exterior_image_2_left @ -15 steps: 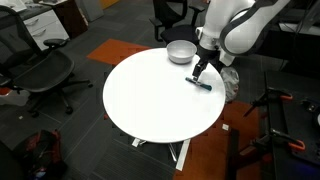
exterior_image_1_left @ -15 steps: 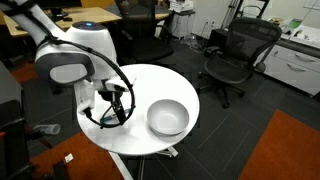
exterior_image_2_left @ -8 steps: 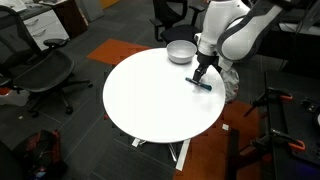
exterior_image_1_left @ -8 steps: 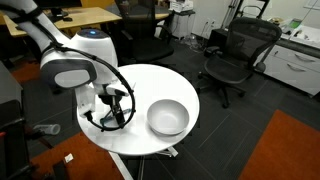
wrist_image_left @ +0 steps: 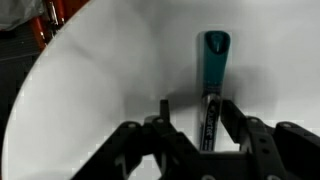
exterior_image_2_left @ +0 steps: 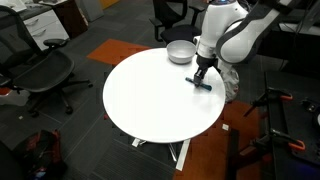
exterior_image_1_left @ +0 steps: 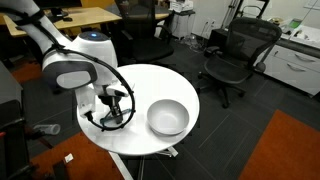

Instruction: Pick up the marker and put it in the bowl

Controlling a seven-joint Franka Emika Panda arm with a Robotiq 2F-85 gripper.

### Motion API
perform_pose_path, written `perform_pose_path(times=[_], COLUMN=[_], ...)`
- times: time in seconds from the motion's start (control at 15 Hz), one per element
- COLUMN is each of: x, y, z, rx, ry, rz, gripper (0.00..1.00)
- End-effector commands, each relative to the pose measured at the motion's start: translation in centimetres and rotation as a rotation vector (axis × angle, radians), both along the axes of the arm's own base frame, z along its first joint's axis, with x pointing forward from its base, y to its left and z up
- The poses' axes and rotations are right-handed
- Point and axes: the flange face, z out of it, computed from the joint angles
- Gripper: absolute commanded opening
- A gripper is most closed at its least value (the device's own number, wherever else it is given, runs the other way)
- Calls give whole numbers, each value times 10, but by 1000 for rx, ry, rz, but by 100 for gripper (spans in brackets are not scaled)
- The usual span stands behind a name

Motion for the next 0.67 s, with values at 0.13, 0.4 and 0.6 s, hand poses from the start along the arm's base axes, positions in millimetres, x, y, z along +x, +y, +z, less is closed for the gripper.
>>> perform_pose_path(times=[0.13,0.4,0.6], x=[6,7,11], y=[-1,2,10], z=[1,12,42], rx=[11,2,-13], ry=[12,6,-43], rz=[2,-18,-10], gripper=[13,5,5])
